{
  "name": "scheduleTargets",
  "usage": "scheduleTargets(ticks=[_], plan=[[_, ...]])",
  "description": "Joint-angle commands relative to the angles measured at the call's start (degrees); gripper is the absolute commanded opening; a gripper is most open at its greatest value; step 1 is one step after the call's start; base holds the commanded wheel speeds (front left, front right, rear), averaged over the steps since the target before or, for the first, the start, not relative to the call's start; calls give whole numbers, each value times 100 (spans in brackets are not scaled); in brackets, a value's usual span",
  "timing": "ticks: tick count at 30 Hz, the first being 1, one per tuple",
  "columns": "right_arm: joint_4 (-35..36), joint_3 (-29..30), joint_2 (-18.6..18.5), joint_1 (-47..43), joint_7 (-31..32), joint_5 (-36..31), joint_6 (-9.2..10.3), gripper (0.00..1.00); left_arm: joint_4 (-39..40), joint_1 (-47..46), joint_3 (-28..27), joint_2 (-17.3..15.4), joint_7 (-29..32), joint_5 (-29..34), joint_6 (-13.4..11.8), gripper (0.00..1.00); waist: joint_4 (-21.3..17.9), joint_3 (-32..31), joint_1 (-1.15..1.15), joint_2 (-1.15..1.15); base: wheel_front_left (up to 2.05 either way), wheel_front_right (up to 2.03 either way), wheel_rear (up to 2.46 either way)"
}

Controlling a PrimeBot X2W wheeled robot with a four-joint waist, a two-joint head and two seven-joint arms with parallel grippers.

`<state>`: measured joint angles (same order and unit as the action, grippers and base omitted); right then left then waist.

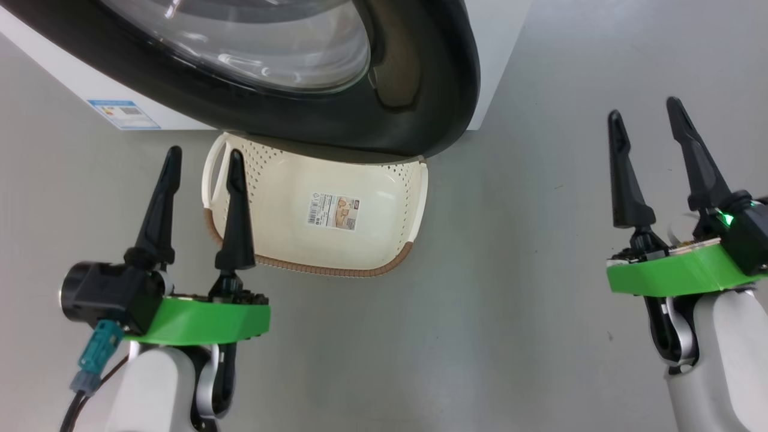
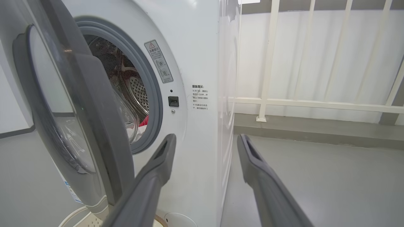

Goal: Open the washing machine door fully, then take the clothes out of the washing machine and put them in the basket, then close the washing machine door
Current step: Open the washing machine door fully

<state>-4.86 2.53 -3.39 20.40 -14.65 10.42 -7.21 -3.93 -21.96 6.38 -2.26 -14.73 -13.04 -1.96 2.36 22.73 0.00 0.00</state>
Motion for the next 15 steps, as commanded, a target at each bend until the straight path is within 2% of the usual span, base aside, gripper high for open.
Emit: scheduleTargets(ticks=[1, 15], plan=[[273, -51, 29, -169, -34, -41, -28, 100, 188, 126, -199, -69, -27, 64, -29, 100, 0, 0, 0, 0, 0, 0, 0], [562, -197, 50, -580, -35, -70, -28, 100, 220, 175, -211, -63, -27, 93, -1, 100, -11, 30, 0, 0, 0, 0, 0]])
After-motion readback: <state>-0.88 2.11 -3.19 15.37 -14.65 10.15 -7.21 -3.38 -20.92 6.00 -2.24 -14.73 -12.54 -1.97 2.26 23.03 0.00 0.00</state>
